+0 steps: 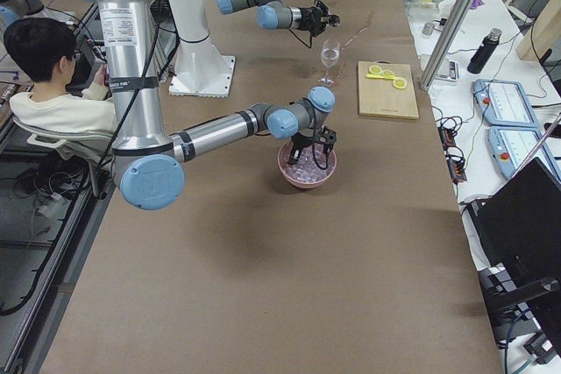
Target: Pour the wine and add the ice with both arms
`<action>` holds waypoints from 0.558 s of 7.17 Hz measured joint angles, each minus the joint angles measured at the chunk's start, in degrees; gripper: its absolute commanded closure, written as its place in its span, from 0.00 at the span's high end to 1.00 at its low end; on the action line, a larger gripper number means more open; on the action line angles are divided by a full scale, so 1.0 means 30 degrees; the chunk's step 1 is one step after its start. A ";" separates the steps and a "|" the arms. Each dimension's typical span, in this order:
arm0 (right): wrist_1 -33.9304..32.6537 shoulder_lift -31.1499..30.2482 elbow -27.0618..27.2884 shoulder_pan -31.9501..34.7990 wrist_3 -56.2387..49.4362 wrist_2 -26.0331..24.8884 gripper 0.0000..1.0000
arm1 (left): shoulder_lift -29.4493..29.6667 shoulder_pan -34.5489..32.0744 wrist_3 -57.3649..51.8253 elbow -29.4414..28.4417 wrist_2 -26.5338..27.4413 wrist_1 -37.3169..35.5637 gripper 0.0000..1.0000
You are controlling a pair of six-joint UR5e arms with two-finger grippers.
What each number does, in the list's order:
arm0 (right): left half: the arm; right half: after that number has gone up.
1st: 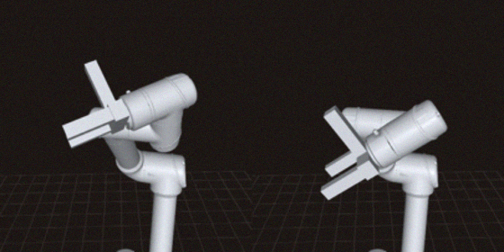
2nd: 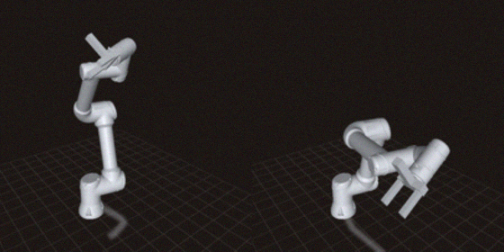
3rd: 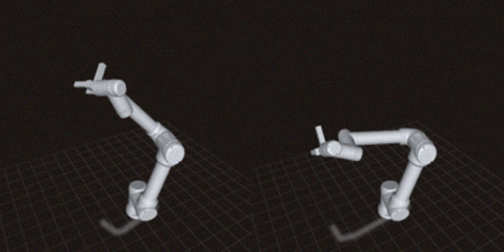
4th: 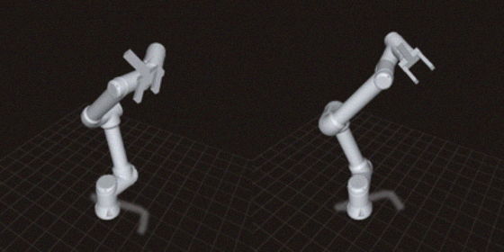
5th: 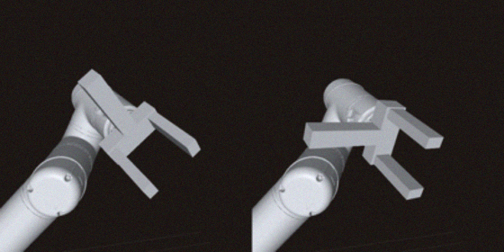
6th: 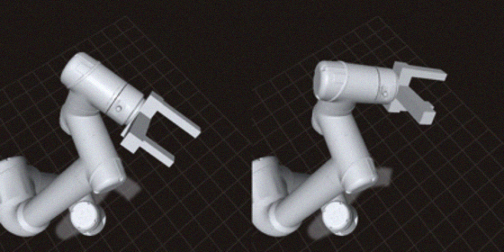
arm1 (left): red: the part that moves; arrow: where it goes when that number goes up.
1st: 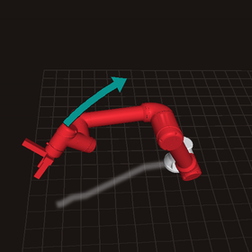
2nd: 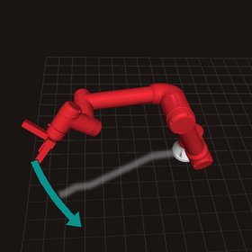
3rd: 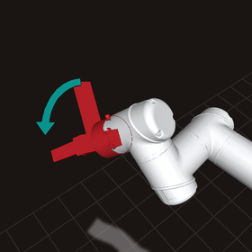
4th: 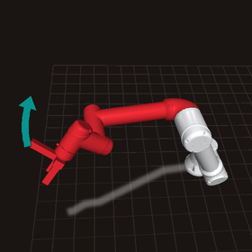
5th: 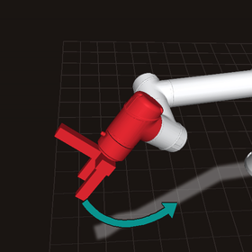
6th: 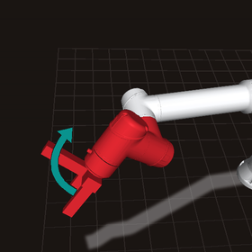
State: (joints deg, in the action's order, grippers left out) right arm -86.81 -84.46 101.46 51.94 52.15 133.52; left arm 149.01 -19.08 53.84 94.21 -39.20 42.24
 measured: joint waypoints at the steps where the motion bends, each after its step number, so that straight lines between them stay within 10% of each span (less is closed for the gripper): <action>1: 0.0014 0.0000 -0.0014 0.0000 -0.0006 0.0007 0.19 | -0.1021 -0.0318 -0.0526 0.2355 -0.0823 0.0531 0.00; 4: 0.0021 0.0017 -0.0076 -0.0013 -0.0009 -0.0004 0.01 | -0.4123 -0.3773 -0.1614 0.5420 -0.5541 0.4291 0.00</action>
State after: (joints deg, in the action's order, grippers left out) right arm -86.75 -84.41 101.23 51.90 52.12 133.51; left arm 136.65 -30.40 49.00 110.47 -55.82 55.12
